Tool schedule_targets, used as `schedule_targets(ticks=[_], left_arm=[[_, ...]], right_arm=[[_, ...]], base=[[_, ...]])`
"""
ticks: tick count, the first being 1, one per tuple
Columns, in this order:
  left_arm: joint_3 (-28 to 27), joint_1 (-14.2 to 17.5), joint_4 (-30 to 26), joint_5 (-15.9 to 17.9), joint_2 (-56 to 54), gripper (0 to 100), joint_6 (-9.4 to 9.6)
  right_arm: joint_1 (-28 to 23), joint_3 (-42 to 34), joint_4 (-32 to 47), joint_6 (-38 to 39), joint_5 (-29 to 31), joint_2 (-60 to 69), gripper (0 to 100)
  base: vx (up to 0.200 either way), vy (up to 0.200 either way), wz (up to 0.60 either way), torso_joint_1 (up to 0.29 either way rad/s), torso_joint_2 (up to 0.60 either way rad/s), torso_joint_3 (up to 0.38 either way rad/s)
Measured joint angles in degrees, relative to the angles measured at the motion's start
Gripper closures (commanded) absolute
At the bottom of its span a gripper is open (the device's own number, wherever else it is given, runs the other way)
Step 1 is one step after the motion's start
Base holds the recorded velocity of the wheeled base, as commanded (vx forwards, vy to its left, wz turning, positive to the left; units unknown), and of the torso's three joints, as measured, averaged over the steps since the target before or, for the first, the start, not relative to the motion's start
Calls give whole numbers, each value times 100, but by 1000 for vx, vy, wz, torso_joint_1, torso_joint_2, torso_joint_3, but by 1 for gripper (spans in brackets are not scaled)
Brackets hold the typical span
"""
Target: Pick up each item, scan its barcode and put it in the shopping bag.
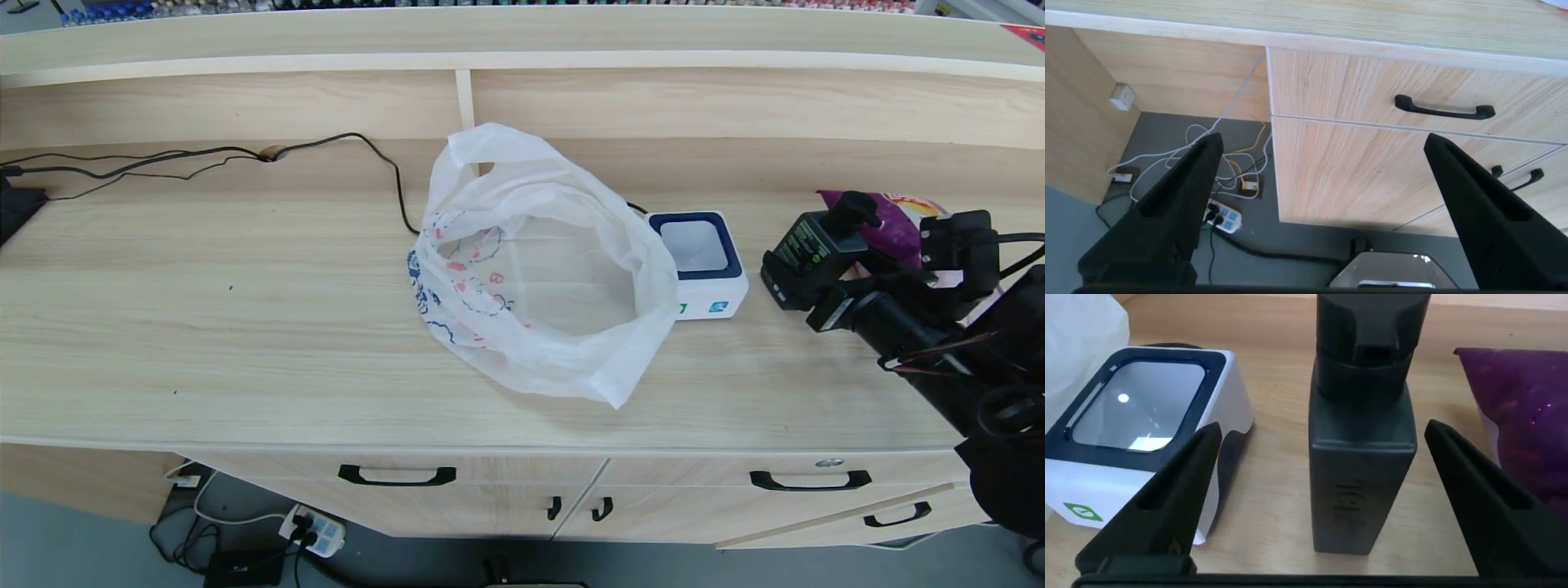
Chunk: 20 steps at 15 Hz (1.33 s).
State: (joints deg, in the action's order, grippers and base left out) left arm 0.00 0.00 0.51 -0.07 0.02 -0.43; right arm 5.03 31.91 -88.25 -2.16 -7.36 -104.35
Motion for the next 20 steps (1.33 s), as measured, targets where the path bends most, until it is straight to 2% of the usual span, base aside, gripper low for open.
schedule_targets(ticks=[10, 11, 20], left_arm=[[0, 0, 0, 0, 0, 0, 0], [0, 0, 0, 0, 0, 0, 0], [0, -5, 0, 0, 0, 0, 0]], right_arm=[[-112, 744, 4, 165, 1, -557, 0], [-173, 844, 1, 172, 1, -616, 100], [-190, 986, 6, 187, 0, -741, 100]], base=[[0, 0, 0, 0, 0, 0], [0, 0, 0, 0, 0, 0], [0, 0, 0, 0, 0, 0]])
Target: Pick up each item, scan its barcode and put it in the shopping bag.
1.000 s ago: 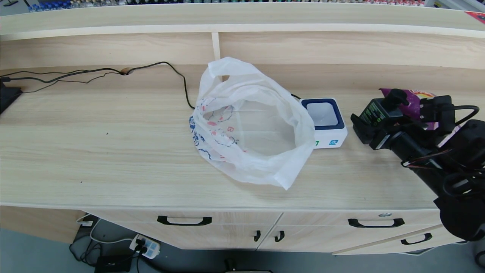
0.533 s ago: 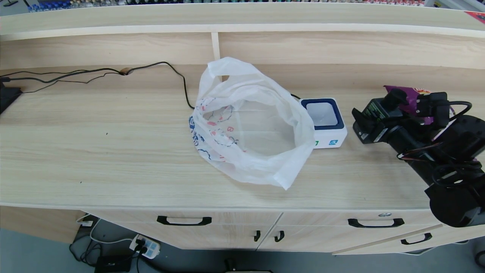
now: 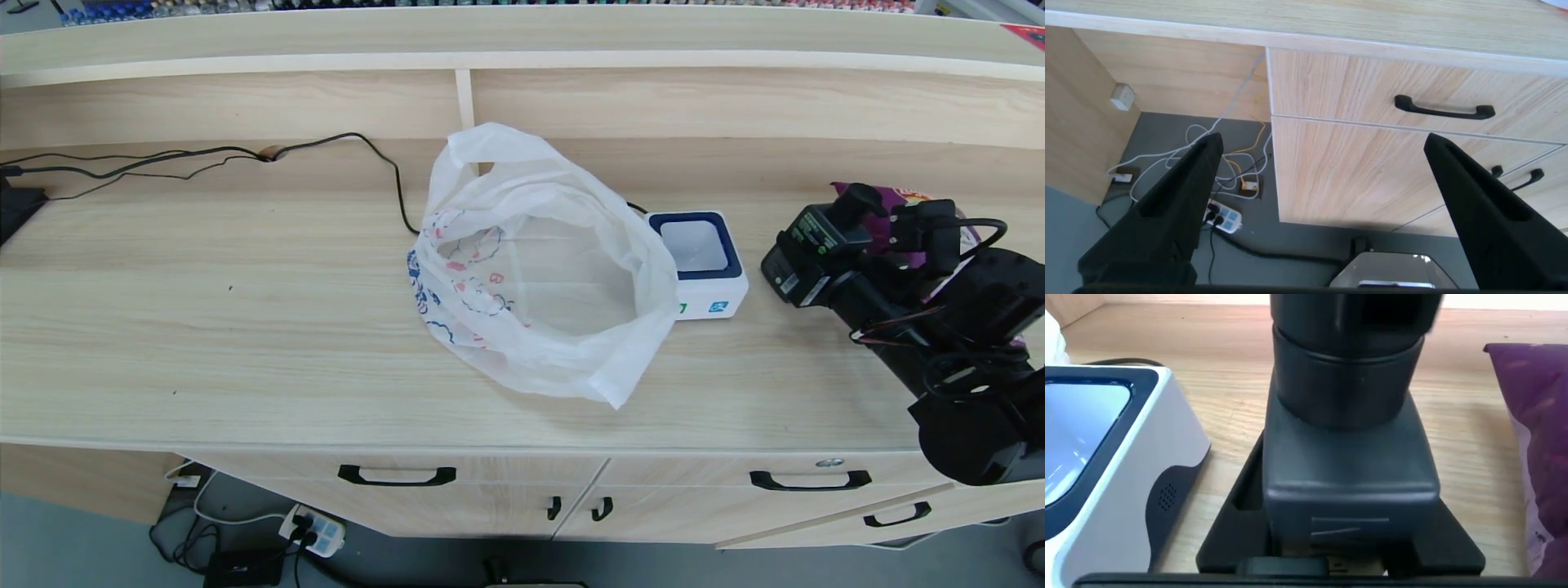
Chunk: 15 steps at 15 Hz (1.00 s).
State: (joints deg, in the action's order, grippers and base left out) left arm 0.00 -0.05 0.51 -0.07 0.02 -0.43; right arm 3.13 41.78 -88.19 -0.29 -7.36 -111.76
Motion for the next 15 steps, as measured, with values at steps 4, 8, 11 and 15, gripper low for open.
schedule_targets(ticks=[4, 8, 11, 15], left_arm=[[0, -2, 0, 0, 0, 0, 0], [0, -6, -5, -2, 0, 0, 0], [0, -2, -7, -2, 0, 0, 0], [0, -2, -7, 0, 0, 0, 7]], right_arm=[[89, -11, -2, -93, 1, 127, 100], [332, -140, -5, -156, -13, 514, 100], [408, -452, -5, -200, -7, 940, 100], [653, -1251, -6, -145, 6, 1846, 100]], base=[[0, 0, 0, 0, 0, 0], [0, 0, 0, 0, 0, 0], [0, 0, 0, 0, 0, 0], [0, 0, 0, 0, 0, 0]])
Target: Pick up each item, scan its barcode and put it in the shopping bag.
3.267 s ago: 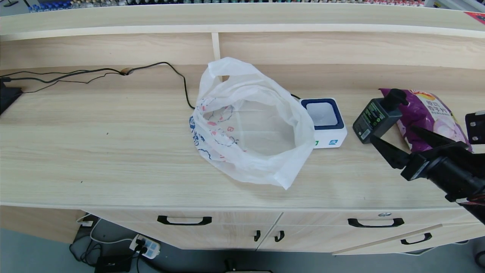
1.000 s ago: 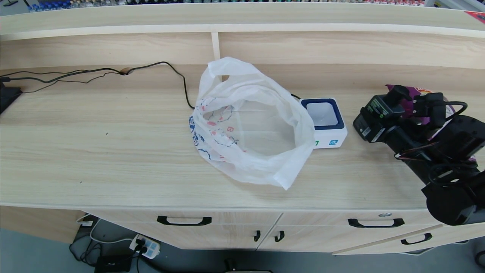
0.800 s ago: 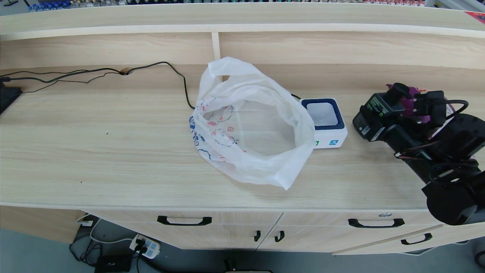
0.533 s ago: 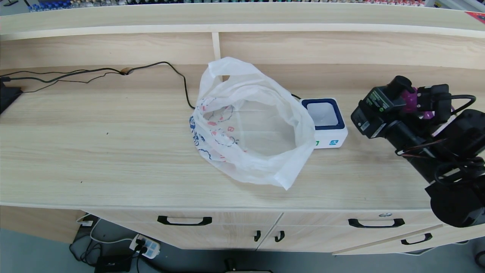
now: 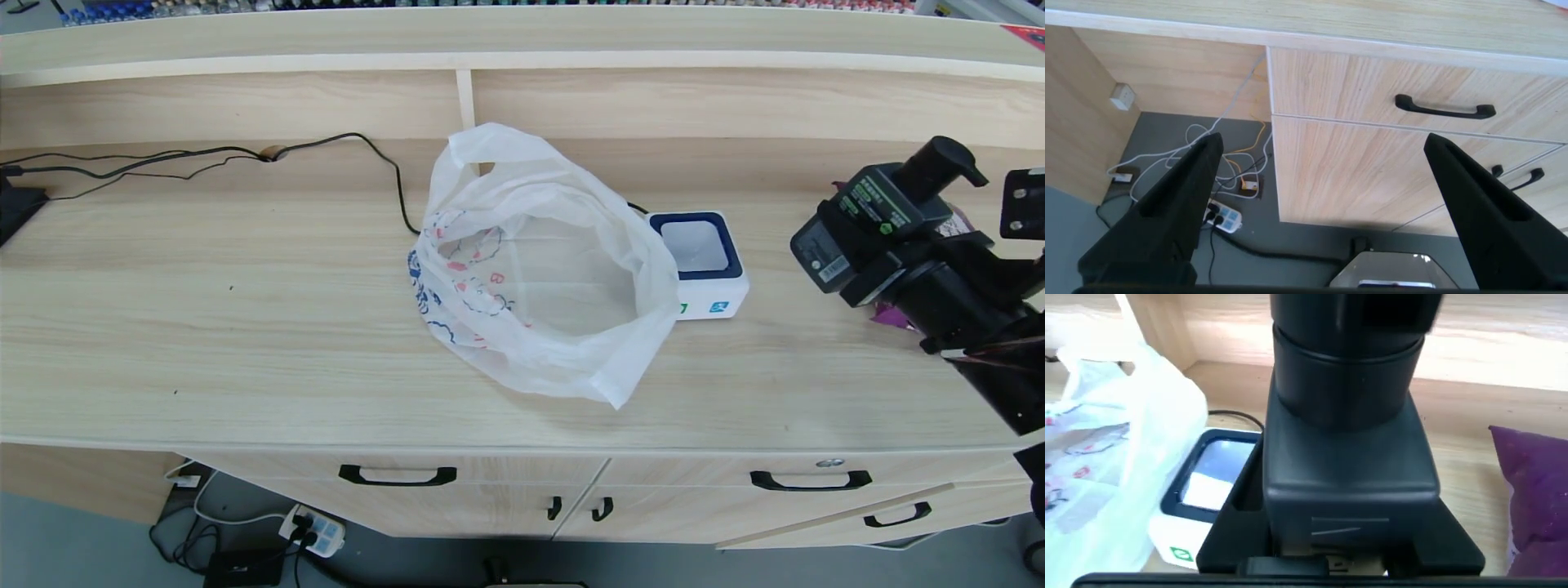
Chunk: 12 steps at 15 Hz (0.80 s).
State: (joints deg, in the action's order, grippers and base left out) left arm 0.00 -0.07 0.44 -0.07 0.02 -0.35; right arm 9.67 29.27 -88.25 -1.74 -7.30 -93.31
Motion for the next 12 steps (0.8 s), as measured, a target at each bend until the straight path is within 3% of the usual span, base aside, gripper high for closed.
schedule_targets(ticks=[6, 9, 12], left_arm=[[0, -2, -11, 0, 0, 0, 104], [0, -4, -15, 0, 0, 0, 93], [0, 0, -15, 0, 0, 0, 73]], right_arm=[[1773, -595, 208, 753, 211, 836, 100], [2288, -640, 222, 1285, 115, 819, 100], [2442, -607, 224, 1786, -427, 739, 100]], base=[[0, 0, 0, 0, 0, 0], [0, 0, 0, 0, 0, 0], [0, 0, 0, 0, 0, 0]])
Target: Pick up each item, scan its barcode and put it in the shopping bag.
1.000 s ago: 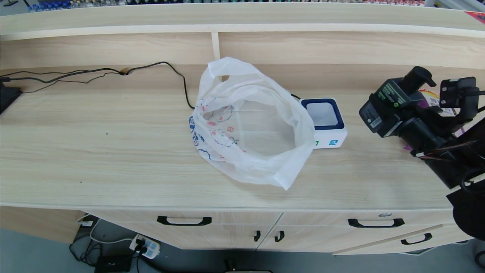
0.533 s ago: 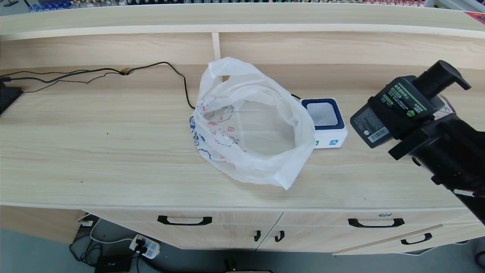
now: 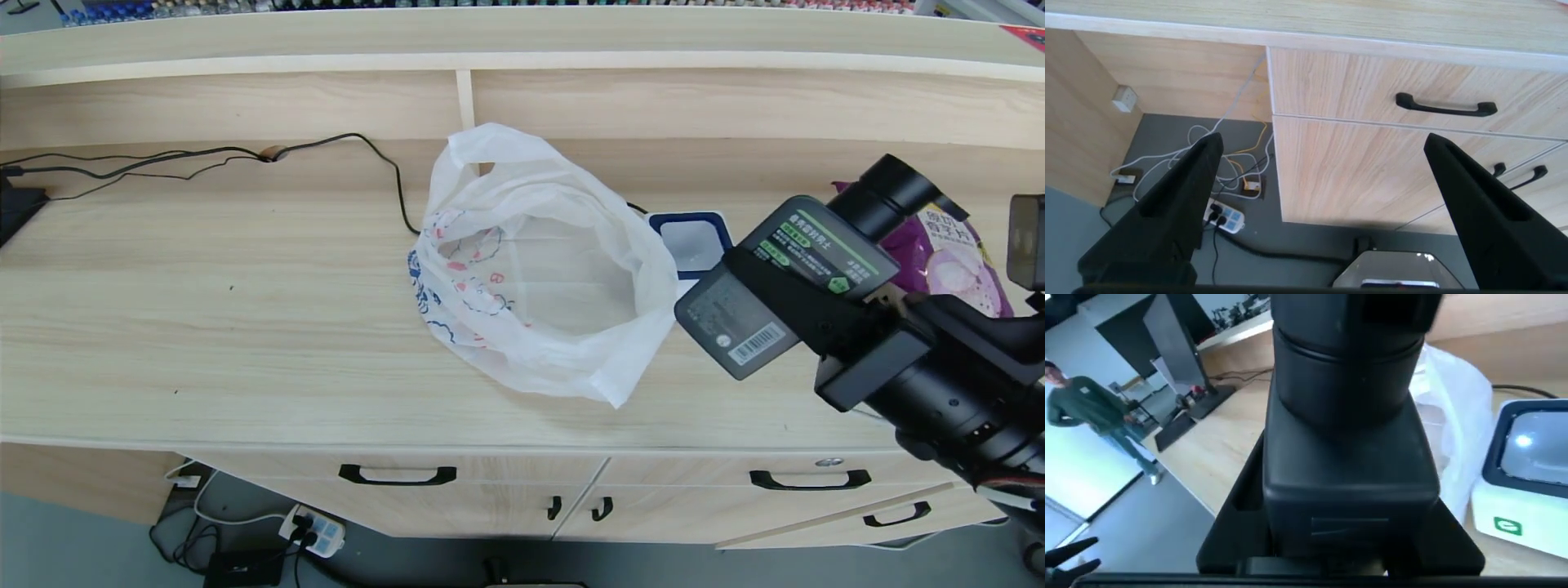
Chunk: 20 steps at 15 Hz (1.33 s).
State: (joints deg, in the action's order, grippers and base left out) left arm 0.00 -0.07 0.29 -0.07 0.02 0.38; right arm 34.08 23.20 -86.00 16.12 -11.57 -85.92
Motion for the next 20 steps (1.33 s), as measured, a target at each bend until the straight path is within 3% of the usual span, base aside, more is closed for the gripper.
schedule_targets(ticks=[7, 14, 20], left_arm=[[0, -4, -9, 0, 0, 0, -5], [0, 0, -7, 0, 0, 0, 24], [0, -4, 2, 0, 0, 0, 41]], right_arm=[[141, 450, -5, 1158, -1556, -171, 100], [907, 1211, 294, 2116, -1653, -274, 100], [1575, 1442, 696, 2182, -1336, -226, 100]], base=[[0, 0, 0, 0, 0, 0], [0, 0, 0, 0, 0, 0], [0, 0, 0, 0, 0, 0]])
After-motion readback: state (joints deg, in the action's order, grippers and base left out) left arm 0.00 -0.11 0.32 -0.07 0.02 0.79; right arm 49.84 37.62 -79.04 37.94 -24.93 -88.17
